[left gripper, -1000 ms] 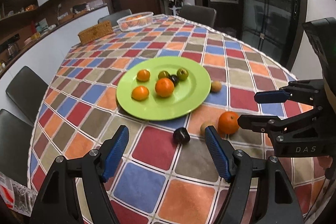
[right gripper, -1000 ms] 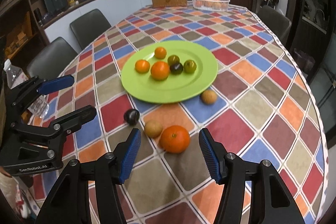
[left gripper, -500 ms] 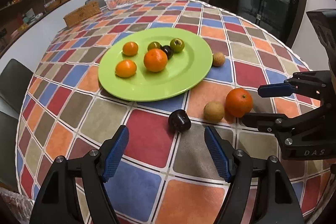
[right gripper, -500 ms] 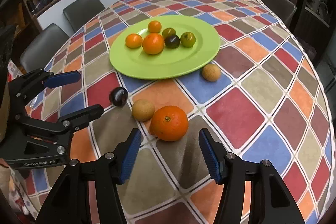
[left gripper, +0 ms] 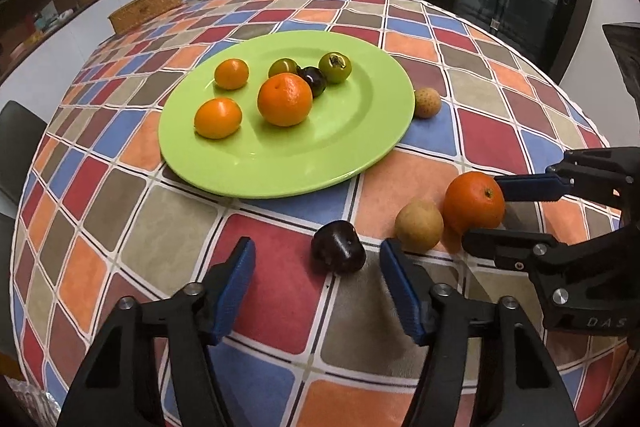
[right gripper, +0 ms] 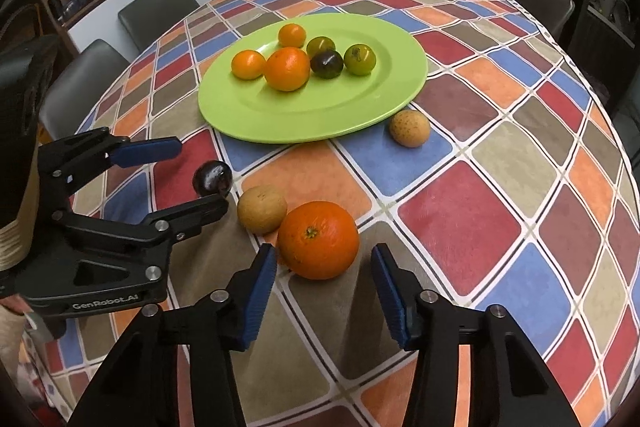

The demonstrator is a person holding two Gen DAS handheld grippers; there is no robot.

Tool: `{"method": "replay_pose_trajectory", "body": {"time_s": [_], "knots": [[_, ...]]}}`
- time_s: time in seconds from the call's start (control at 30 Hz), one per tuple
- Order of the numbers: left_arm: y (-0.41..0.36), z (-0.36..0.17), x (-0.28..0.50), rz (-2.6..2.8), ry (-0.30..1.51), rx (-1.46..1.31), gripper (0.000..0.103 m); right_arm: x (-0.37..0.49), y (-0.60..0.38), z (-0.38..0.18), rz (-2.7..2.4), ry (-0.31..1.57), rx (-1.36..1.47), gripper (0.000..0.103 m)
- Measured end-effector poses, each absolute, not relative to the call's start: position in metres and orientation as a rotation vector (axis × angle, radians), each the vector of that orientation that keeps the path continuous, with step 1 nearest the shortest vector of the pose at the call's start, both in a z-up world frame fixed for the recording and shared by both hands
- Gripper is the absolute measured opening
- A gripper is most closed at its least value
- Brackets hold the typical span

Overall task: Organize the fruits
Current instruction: 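Grasp a dark plum with the left gripper while the right gripper grasps an orange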

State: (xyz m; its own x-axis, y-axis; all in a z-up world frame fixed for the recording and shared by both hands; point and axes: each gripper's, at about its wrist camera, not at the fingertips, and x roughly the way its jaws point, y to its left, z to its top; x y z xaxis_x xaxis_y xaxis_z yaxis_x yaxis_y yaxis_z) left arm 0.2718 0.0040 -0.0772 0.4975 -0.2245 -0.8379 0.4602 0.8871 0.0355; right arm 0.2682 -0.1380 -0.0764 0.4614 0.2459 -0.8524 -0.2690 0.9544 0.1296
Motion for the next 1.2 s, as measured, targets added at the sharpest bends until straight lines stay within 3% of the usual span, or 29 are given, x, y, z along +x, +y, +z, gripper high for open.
{"method": "replay_pose_trajectory", "body": {"time_s": [0.33,1.2], "knots": [[0.000,-0.082,0.277,-0.447,1.004,0.222,0.028,0.272,-0.136,-0.078,0.340,1.038,-0.013,0.042],[0.002,-0.022,0.236,-0.415,0.860,0.181,0.028,0.251,-0.146,-0.034,0.375,0.908,0.015,0.041]]}}
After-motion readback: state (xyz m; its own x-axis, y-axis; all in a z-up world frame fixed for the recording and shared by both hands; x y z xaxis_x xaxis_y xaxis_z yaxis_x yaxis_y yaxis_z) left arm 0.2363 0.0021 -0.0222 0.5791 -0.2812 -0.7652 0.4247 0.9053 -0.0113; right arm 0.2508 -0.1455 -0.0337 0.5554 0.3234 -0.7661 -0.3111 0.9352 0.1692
